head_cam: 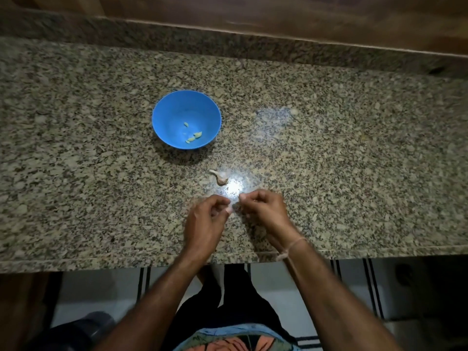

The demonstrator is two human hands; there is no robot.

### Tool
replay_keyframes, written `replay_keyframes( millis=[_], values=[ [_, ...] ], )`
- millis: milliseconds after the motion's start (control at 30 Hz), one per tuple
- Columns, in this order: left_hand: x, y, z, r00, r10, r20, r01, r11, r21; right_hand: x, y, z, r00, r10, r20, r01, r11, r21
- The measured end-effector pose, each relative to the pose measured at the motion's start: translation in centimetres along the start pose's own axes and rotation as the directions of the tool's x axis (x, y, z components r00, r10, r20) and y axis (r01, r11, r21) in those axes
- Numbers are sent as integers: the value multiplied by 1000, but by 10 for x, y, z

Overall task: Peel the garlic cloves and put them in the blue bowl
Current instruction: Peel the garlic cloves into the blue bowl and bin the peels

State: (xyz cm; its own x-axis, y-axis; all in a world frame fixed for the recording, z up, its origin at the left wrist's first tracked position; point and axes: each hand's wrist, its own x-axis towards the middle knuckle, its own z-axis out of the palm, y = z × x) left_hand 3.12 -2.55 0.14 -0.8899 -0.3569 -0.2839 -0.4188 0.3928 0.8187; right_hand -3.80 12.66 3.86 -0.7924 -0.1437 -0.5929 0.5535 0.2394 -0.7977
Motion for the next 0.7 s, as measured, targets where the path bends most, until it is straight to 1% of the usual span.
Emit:
replay_keyframes(
  millis=[33, 67, 100, 167, 200, 267, 333, 433, 533, 600, 700],
  values=[
    [-2, 6, -1, 998, -54, 37, 59, 990, -127, -7, -2, 1, 997, 57, 59, -66, 986, 156],
    [-5, 12, -2, 995, -80, 54, 90, 971, -221, -12, -1, 2, 990, 96, 104, -121, 954, 274],
    [-8, 15, -2, 995, -84, 53, 95, 956, -278, -16, 0, 5, 984, 119, 133, -160, 917, 365],
    [-15, 22, -2, 996, -82, 34, 89, 935, -344, -19, 4, 9, 978, 138, 159, -199, 854, 481],
    [-18, 26, -2, 996, -87, 18, 88, 928, -361, -20, 6, 9, 977, 142, 158, -203, 841, 501],
    [-21, 33, -3, 995, -101, -14, 89, 923, -374, -22, 5, 10, 979, 136, 155, -197, 839, 508],
    [-22, 38, -4, 993, -114, -26, 95, 918, -386, -24, 3, 11, 985, 97, 140, -155, 854, 497],
    [-22, 47, -4, 992, -122, -24, 102, 908, -406, -26, 0, 11, 998, -10, 59, -18, 895, 446],
    [-24, 53, -6, 991, -131, -21, 108, 895, -434, -30, -1, 8, 991, -132, 2, 122, 922, 367],
    [-24, 56, -7, 990, -143, -1, 126, 879, -461, -30, -1, 6, 983, -180, -22, 177, 928, 328],
    [-23, 59, -7, 986, -162, 35, 158, 854, -495, -28, 2, 2, 977, -205, -54, 212, 941, 265]
  ],
)
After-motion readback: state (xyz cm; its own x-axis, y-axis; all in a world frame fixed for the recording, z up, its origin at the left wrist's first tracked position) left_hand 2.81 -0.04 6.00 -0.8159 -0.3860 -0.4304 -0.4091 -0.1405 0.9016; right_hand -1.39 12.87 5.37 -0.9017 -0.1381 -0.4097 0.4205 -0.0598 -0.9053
